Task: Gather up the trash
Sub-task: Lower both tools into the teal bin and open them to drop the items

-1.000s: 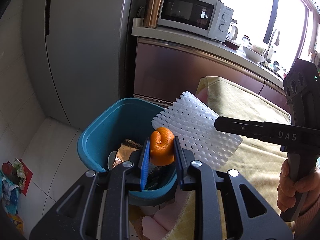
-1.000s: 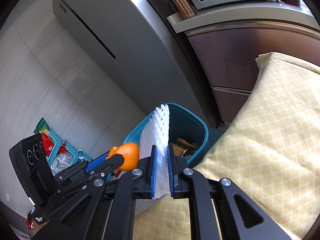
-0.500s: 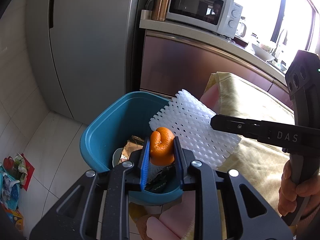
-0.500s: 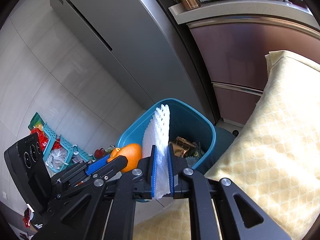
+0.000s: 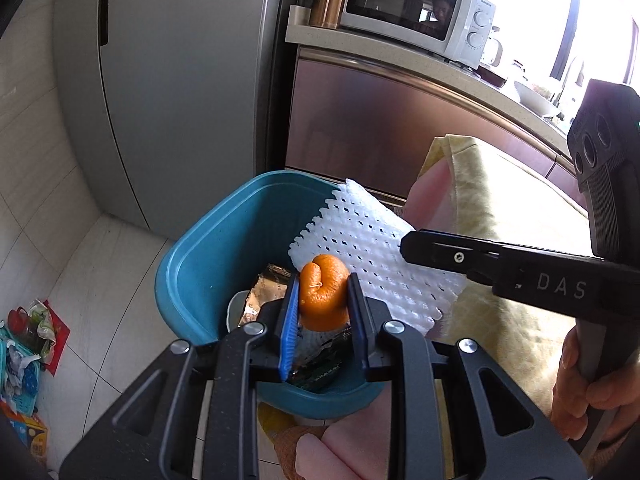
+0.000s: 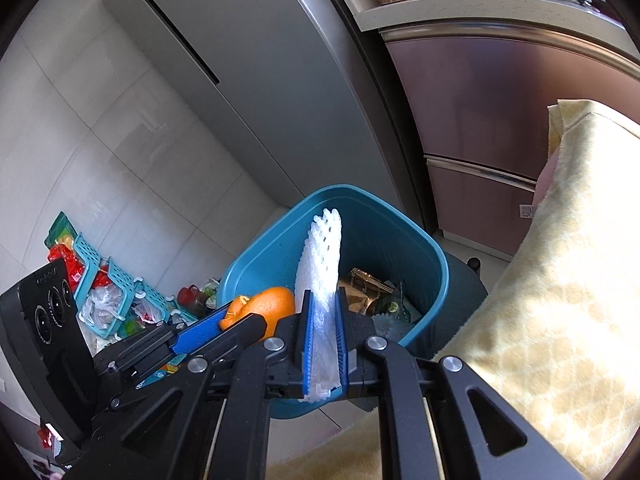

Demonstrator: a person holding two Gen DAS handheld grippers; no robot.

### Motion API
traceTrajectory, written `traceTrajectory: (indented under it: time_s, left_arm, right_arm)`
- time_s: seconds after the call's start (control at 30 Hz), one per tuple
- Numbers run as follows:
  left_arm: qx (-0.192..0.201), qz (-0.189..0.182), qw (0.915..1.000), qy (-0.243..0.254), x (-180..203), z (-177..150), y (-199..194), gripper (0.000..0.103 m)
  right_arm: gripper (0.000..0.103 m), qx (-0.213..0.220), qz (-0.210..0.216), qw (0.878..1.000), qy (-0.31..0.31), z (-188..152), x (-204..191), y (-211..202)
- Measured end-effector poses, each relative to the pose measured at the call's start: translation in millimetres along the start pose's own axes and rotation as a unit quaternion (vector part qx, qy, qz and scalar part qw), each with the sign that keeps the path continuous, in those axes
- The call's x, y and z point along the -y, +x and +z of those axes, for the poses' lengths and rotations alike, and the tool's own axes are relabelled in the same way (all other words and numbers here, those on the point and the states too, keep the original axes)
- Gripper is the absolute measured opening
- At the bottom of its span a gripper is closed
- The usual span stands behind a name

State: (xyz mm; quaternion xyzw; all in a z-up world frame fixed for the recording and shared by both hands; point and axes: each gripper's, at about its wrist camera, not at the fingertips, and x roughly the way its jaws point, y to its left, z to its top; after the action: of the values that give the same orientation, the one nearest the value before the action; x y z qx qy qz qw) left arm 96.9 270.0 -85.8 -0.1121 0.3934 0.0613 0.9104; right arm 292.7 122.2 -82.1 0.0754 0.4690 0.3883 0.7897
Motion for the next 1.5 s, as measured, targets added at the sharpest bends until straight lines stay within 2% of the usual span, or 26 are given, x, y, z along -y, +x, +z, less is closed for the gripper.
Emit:
traceTrajectory:
  time_s: [0.6,0.8,0.97,1.07,1.13,1.27,1.33,1.5]
  left_arm:
    - [-0.019,0.011,0.9997,-0.005,-3,-1,22,0.025]
    - [-0.027,0.01,0.9995,-0.009,-3,-1,28,0.029]
    - [-0.028,0.01,0.9995,-0.012,-4,-2,29,0.031]
    - [-0.028,0.012,0.9995,-0.013,-6,-2,28,0.037]
    - [-0.027,0.011,0.9995,-0.013,-7,-3,27,0.049]
    - [-0.018,0.017,0.9996,-0.012,-6,-3,22,0.062]
    - [-0.013,0.017,0.9997,-0.014,-7,-5,17,0.074]
    - [0.006,0.026,0.9996,-0.012,-9,-12,-3,0.091]
  right_arm:
    - [0.014,-0.024,-0.026,0.999,-0.008,5,-7,19]
    - [0.028,-0.021,-0.032,0.999,-0.007,4,-7,19]
    - [0.028,-0.016,-0.028,0.999,-0.006,2,-3,15]
    - [0.029,-0.012,-0.026,1.0,-0.005,0,-3,13]
    - [0.029,-0.009,-0.024,1.0,-0.005,-2,-1,9]
    - [0.032,-0.002,-0.02,1.0,0.0,-5,4,1]
    - [0.04,0.003,-0.016,1.0,0.003,-8,6,-4]
    - [0.051,0.019,-0.014,1.0,0.001,-15,9,-21]
